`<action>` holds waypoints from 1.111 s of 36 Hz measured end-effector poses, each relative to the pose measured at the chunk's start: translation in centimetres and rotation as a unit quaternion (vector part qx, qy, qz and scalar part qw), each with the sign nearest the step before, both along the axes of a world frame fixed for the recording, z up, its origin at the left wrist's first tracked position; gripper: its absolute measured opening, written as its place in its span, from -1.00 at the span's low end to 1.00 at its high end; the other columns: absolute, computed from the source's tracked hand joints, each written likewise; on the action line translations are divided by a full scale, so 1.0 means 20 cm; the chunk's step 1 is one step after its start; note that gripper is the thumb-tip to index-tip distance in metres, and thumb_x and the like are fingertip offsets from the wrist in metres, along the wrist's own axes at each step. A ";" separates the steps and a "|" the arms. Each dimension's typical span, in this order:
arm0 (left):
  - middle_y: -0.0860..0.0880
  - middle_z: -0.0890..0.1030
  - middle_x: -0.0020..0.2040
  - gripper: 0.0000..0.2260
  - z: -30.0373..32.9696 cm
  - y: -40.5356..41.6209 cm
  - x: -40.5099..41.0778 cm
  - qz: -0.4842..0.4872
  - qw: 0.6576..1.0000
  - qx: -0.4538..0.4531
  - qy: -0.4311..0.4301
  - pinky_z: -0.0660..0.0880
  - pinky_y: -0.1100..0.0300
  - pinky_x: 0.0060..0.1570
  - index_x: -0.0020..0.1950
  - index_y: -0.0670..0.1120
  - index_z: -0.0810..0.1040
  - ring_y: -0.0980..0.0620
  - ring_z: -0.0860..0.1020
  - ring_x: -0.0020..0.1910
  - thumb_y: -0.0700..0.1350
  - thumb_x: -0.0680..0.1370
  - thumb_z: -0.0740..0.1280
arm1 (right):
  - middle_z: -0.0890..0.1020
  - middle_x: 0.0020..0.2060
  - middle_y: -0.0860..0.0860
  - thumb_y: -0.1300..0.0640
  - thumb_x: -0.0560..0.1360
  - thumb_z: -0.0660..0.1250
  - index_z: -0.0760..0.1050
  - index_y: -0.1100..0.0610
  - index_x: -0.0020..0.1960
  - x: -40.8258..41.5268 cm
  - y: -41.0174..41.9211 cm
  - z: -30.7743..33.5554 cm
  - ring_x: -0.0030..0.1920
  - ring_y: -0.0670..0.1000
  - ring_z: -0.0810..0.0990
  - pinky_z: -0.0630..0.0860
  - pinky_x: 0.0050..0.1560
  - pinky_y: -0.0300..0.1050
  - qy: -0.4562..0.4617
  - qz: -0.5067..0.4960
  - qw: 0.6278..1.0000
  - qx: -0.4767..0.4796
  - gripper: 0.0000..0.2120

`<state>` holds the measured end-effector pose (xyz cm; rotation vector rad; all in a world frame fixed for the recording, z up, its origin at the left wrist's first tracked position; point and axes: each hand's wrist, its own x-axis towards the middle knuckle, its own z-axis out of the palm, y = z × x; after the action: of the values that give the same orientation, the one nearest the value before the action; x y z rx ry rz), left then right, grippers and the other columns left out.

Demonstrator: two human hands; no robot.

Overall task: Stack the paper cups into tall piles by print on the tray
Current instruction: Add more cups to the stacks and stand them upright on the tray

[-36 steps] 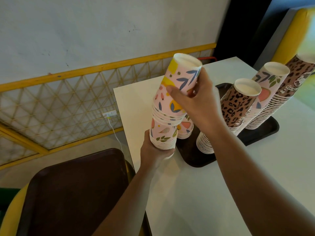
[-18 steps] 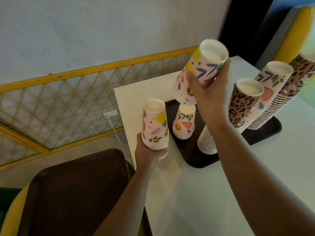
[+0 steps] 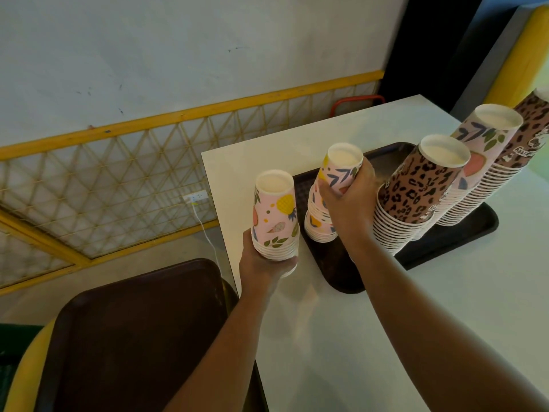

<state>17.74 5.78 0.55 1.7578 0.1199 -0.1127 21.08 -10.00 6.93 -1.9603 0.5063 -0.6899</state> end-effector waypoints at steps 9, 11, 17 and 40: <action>0.21 0.53 -0.03 -0.35 -0.01 0.00 0.01 -0.005 1.000 -0.019 0.006 0.47 0.16 -0.02 0.02 0.16 0.36 0.05 0.51 0.02 -0.26 0.14 0.61 | 0.44 0.27 0.08 0.14 0.36 0.47 0.25 0.16 0.38 0.00 0.00 -0.07 0.26 0.03 0.45 0.48 0.21 -0.09 0.034 -0.012 0.999 0.006 -0.32; 0.19 0.54 -0.02 -0.35 -0.01 0.00 0.01 -0.003 1.000 -0.017 0.007 0.48 0.14 0.01 0.03 0.17 0.36 0.05 0.52 0.03 -0.19 0.10 0.60 | 0.44 0.28 0.08 0.16 0.35 0.48 0.26 0.16 0.38 0.00 0.00 -0.07 0.28 0.03 0.44 0.42 0.21 -0.17 0.047 -0.004 0.999 -0.007 -0.33; 0.09 0.55 0.03 -0.30 0.01 0.01 0.01 -0.012 1.000 -0.013 -0.005 0.49 0.12 0.01 0.14 0.08 0.35 0.00 0.53 0.07 -0.24 0.14 0.61 | 0.37 0.34 0.06 0.08 0.41 0.43 0.22 0.15 0.43 -0.06 0.03 0.02 0.33 -0.03 0.34 0.29 0.24 -0.29 0.009 -0.010 1.000 -0.028 -0.32; 0.16 0.57 -0.01 -0.31 0.04 -0.03 -0.05 -0.040 0.998 0.027 -0.041 0.46 0.50 -0.20 0.15 0.06 0.38 0.10 0.56 -0.02 -0.19 0.15 0.63 | 0.58 0.01 -0.03 0.01 0.34 0.48 0.41 0.08 0.18 -0.25 0.22 0.23 0.02 -0.07 0.54 0.52 -0.03 -0.17 0.039 0.194 0.980 -0.026 -0.52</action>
<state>16.78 5.28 1.30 1.8186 -0.0062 -0.0955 16.07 -5.59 11.49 -2.0614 0.1426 -0.3835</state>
